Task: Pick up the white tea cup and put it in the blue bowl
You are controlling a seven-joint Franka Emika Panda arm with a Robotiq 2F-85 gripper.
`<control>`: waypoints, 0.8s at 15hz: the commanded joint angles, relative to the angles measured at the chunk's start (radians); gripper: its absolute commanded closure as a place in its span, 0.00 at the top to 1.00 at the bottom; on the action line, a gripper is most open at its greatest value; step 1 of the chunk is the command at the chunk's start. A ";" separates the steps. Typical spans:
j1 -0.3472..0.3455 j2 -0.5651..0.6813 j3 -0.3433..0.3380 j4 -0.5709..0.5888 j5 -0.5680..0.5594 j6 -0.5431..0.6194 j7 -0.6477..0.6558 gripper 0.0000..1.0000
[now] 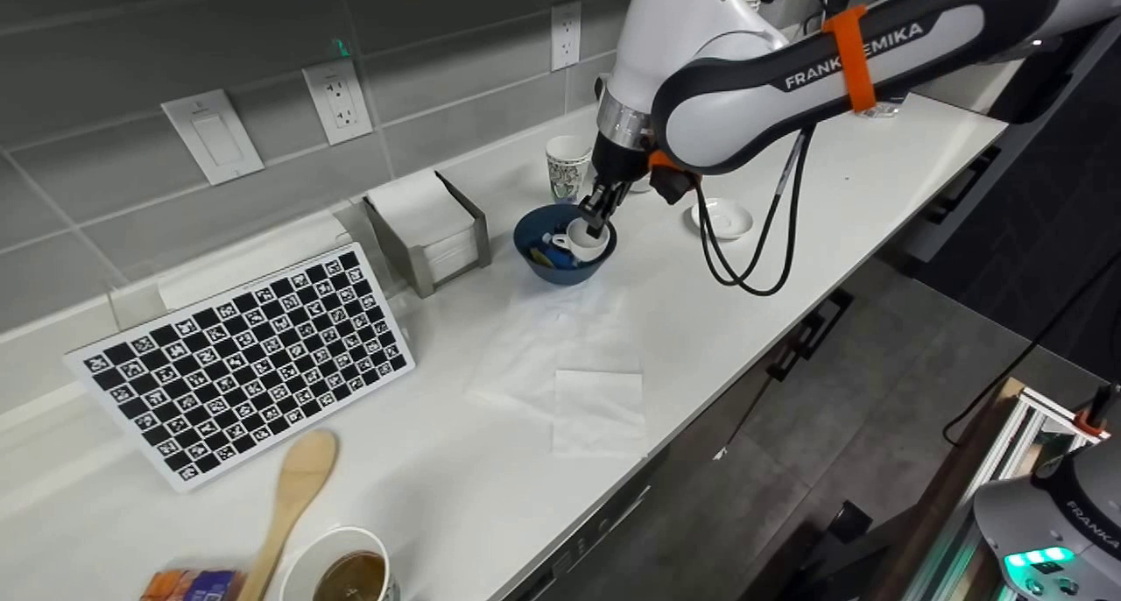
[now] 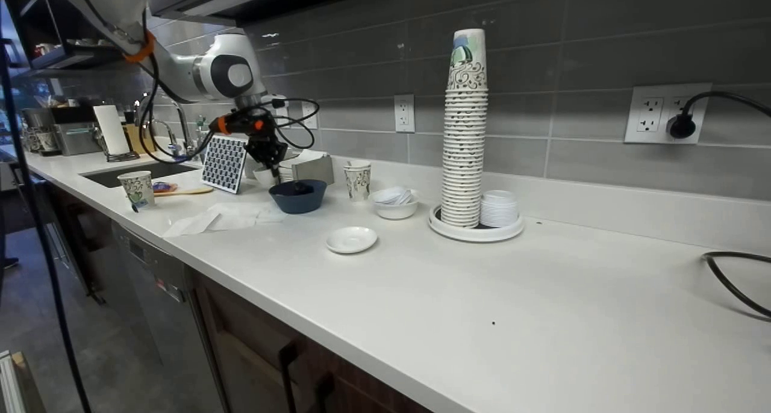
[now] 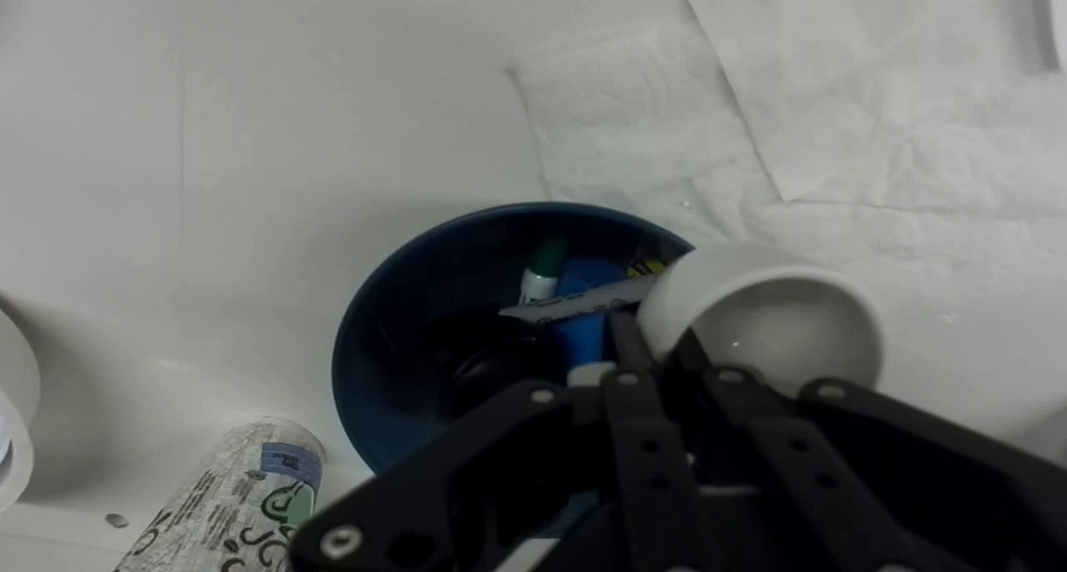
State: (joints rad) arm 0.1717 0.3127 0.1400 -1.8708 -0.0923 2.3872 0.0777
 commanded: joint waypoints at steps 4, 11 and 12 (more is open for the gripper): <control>0.027 0.170 -0.034 0.189 -0.033 -0.022 0.009 0.02; 0.083 0.278 -0.075 0.312 -0.075 -0.048 0.048 0.02; 0.089 0.289 -0.082 0.324 -0.081 -0.058 0.051 0.34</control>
State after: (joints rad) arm 0.2258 0.5481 0.0901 -1.6318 -0.1293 2.3775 0.0915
